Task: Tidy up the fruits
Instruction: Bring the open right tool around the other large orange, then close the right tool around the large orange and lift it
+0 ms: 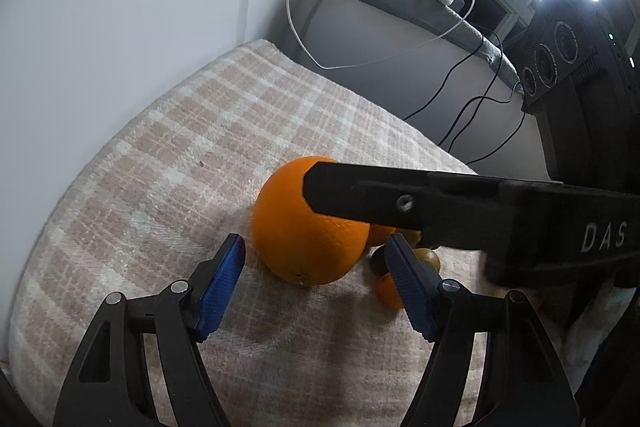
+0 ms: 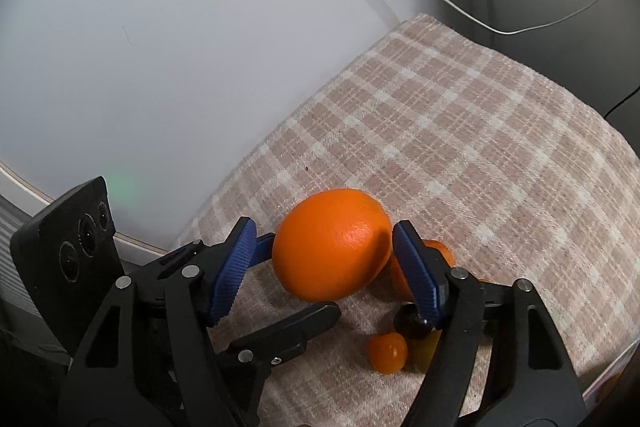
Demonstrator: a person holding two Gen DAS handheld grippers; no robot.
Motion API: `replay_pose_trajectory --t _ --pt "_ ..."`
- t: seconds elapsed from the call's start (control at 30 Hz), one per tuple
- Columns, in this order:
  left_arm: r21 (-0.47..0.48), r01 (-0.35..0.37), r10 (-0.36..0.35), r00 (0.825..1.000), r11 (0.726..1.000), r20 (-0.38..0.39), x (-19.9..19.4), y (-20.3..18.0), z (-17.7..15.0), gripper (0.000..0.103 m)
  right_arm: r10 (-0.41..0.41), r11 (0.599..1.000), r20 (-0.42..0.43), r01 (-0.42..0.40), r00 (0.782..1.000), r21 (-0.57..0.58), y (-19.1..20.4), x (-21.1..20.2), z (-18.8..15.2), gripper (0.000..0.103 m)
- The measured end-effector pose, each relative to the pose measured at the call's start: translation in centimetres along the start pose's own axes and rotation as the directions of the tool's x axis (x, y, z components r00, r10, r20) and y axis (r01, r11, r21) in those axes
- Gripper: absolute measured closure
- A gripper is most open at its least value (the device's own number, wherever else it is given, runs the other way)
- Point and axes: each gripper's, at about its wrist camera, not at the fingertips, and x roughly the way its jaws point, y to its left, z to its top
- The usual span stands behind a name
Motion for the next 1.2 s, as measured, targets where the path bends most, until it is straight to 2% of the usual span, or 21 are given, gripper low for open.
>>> replay_pose_trajectory --t 0.5,0.57,0.73,1.2 --pt "-0.017 0.016 -0.016 0.999 1.0 -0.033 1.2 0.3 0.1 0.033 -0.041 0.999 -0.039 0.04 0.998 -0.031 -0.2 2.0 0.1 0.03" --pt "-0.011 0.015 -0.015 0.999 1.0 -0.033 1.2 0.2 0.1 0.039 -0.039 0.999 -0.038 0.038 0.999 -0.029 -0.2 2.0 0.1 0.031" --pt "-0.009 -0.001 0.001 1.0 1.0 -0.027 1.1 0.1 0.0 0.042 -0.039 0.999 -0.03 0.038 0.999 -0.021 -0.2 1.8 -0.1 0.031" --pt "0.014 -0.03 0.03 0.999 0.999 0.025 -0.6 -1.4 0.0 0.042 -0.018 1.0 0.011 0.019 1.0 -0.023 0.5 -0.1 -0.5 0.032"
